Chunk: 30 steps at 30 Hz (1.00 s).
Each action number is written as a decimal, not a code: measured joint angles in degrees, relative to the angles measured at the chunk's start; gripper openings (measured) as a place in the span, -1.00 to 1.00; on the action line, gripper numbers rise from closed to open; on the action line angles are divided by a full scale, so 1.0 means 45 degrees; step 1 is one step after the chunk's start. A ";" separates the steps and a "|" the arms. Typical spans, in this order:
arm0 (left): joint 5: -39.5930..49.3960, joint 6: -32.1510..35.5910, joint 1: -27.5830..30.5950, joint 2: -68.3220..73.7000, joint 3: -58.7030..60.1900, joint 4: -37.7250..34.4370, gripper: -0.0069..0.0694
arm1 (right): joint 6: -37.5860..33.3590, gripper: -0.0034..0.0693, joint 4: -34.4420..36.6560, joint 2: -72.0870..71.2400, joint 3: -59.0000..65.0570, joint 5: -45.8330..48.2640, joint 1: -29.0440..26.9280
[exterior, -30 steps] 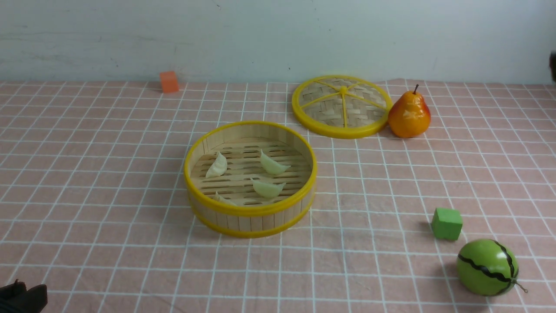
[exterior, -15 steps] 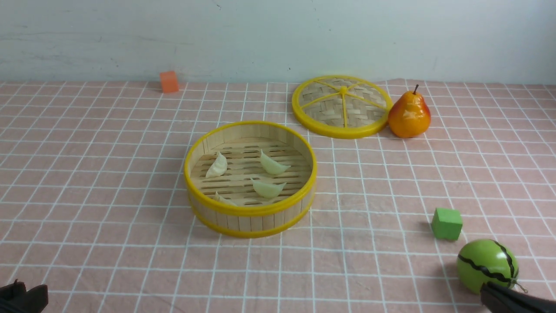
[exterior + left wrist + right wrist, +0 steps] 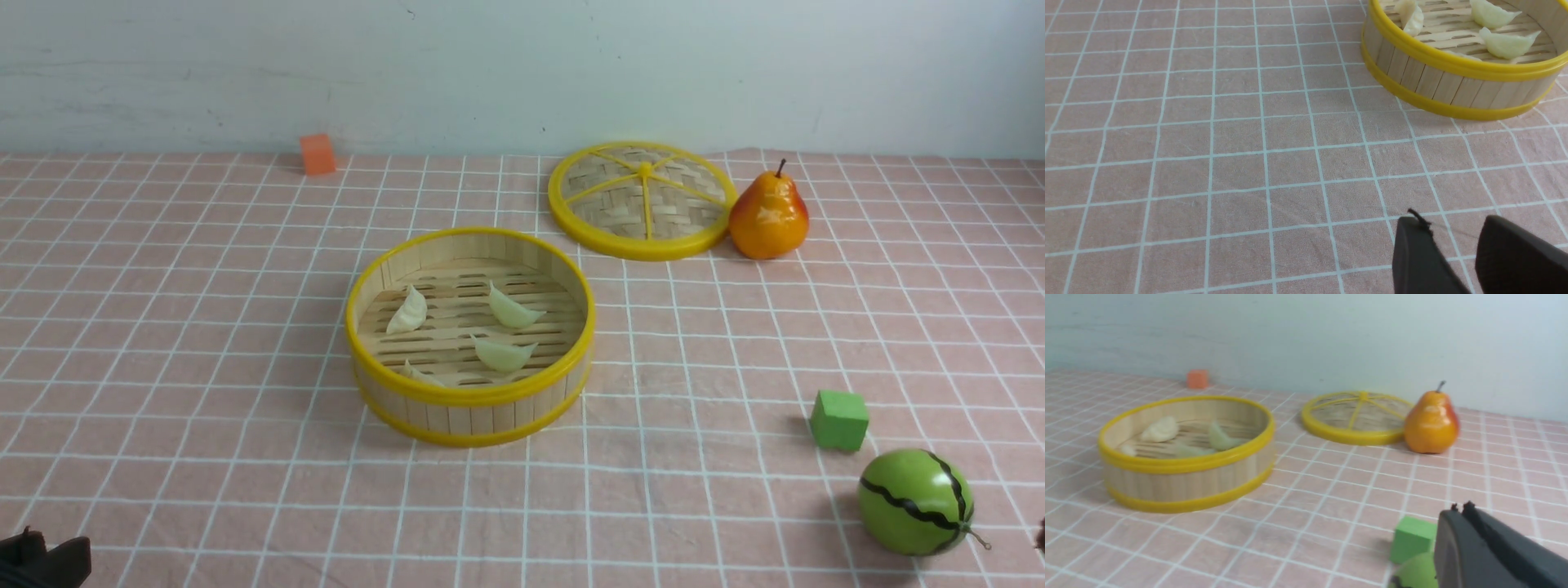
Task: Put the dumplings into the steamer on the table with the pink tablecloth.
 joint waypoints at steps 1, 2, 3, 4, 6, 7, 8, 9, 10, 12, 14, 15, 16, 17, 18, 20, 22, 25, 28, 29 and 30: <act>0.0000 0.0000 0.0000 0.0000 0.0000 0.0000 -0.25 | 0.0000 -0.91 -0.0013 -0.0606 0.0000 0.0620 -0.0382; 0.0000 0.0000 0.0000 0.0000 0.0000 0.0000 -0.25 | 0.0000 -0.91 -0.0028 -0.1172 0.0000 0.1295 -0.0758; 0.0017 0.0000 0.0000 0.0000 0.0000 0.0000 -0.24 | 0.0000 -0.91 -0.0028 -0.1466 0.0000 0.1773 -0.1040; 0.0020 0.0000 0.0000 0.0000 0.0000 0.0000 -0.24 | 0.0000 -0.91 -0.0016 -0.1698 0.0000 0.2038 -0.1176; 0.0045 0.0000 0.0000 0.0000 0.0000 0.0000 -0.23 | 0.0000 -0.91 0.0012 -0.2076 0.0003 0.3679 -0.1860; 0.0058 0.0000 0.0000 0.0000 0.0000 0.0000 -0.23 | 0.0000 -0.91 0.0041 -0.2104 0.0003 0.4083 -0.1971; 0.0058 0.0000 0.0000 0.0000 0.0000 0.0000 -0.23 | 0.0000 -0.91 0.0041 -0.2104 0.0003 0.4178 -0.2018; 0.0100 0.0000 0.0000 0.0000 0.0000 0.0000 -0.22 | 0.0000 -0.91 0.0041 -0.2104 0.0003 0.4840 -0.2113; 0.0100 0.0000 0.0000 0.0000 0.0000 0.0000 -0.22 | 0.0000 -0.91 0.0041 -0.2109 0.0003 0.5333 -0.2172; 0.0130 0.0000 0.0000 0.0000 0.0000 0.0000 -0.22 | 0.0000 -0.91 0.0046 -0.2109 0.0003 0.5702 -0.2174; 0.0142 0.0000 0.0000 0.0000 0.0000 0.0000 -0.22 | 0.0000 -0.91 0.0046 -0.2109 -0.0060 0.5993 -0.2174; 0.0142 0.0000 0.0000 0.0000 0.0000 0.0000 -0.22 | 0.0000 -0.91 0.0046 -0.2109 -0.0059 0.6030 -0.2174; 0.0142 0.0000 0.0000 0.0000 0.0000 0.0000 -0.22 | 0.0000 -0.91 0.0046 -0.2109 -0.0074 0.6068 -0.2174; 0.0142 0.0000 0.0000 0.0000 0.0000 0.0000 -0.22 | 0.0000 -0.91 0.0046 -0.2109 -0.0074 0.6090 -0.2174; 0.0142 0.0000 0.0000 0.0000 0.0000 0.0000 -0.22 | 0.0000 -0.91 0.0046 -0.2109 -0.0074 0.6090 -0.2174; 0.0154 0.0000 0.0000 0.0000 0.0000 0.0000 -0.21 | 0.0000 -0.91 0.0046 -0.2109 -0.0086 0.6130 -0.2174; 0.0154 0.0000 0.0000 0.0000 0.0000 0.0000 -0.20 | 0.0000 -0.91 0.0057 -0.2109 -0.0086 0.6141 -0.2174; 0.0154 0.0000 0.0000 0.0000 0.0000 0.0000 -0.20 | 0.0000 -0.90 0.0057 -0.2109 -0.0086 0.6153 -0.2174; 0.0154 0.0000 0.0000 0.0000 0.0000 0.0000 -0.20 | 0.0000 -0.88 0.0057 -0.2109 -0.0086 0.6145 -0.2174; 0.0154 0.0000 0.0000 0.0000 0.0000 0.0000 -0.20 | 0.0000 -0.87 0.0057 -0.2109 -0.0086 0.6145 -0.2174; 0.0154 0.0000 0.0000 0.0000 0.0000 0.0000 -0.20 | 0.0000 -0.87 0.0057 -0.2109 -0.0086 0.6145 -0.2174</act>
